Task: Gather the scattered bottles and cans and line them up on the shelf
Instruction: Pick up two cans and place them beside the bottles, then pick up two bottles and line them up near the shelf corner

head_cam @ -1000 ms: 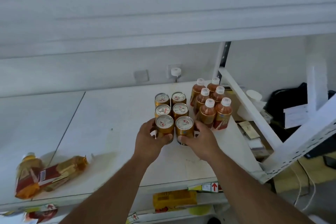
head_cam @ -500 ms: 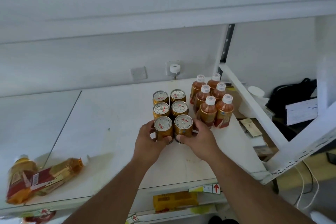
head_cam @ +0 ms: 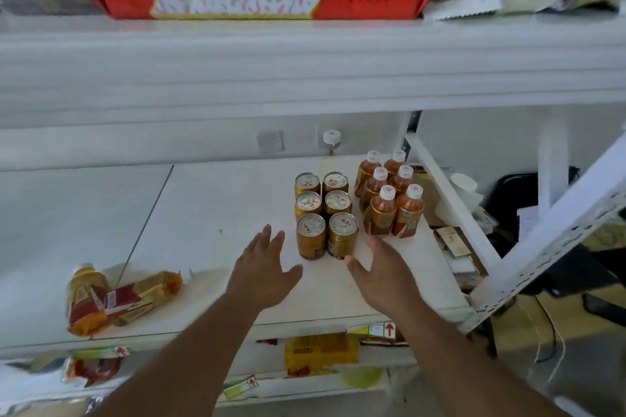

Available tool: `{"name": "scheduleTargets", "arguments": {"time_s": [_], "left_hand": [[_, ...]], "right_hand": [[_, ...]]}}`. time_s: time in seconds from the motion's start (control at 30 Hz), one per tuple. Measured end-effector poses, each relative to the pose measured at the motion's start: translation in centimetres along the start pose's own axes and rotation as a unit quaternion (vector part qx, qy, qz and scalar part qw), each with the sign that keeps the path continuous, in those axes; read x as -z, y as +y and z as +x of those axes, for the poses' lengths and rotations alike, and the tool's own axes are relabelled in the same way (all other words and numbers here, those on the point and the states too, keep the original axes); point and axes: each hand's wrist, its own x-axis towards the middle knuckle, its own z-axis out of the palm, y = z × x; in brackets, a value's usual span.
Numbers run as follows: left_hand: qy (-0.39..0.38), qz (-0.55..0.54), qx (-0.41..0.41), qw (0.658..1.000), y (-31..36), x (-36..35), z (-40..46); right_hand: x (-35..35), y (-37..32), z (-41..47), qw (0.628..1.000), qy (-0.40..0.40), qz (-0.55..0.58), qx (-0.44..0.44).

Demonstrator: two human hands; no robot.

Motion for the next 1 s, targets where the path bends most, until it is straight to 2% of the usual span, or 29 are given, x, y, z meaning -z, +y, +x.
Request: {"name": "scheduleTargets", "arguments": {"time_s": [0.13, 0.33, 0.5, 0.7, 1.0], "left_hand": [[-0.038, 0.094, 0.019, 0.995, 0.0, 1.6, -2.7], [-0.044, 0.098, 0.057, 0.993, 1.4, 2.5, -9.5], [-0.049, 0.092, 0.088, 0.991, 2.3, 2.9, -15.6], [-0.036, 0.069, 0.096, 0.992, 1.7, 3.7, -21.7], [0.004, 0.048, 0.118, 0.992, -6.2, 5.7, -28.3]], "right_hand": [[0.3, -2.0, -2.8, 0.987, -0.055, -0.127, 0.080], [0.3, -4.1, -6.6, 0.935, -0.157, -0.282, 0.149], [0.7, -5.4, -11.1, 0.918, -0.187, -0.300, 0.180], [-0.1, -6.8, -16.3, 0.922, -0.201, -0.273, 0.186], [-4.7, -12.9, -22.4, 0.919, -0.205, -0.271, 0.199]]}}
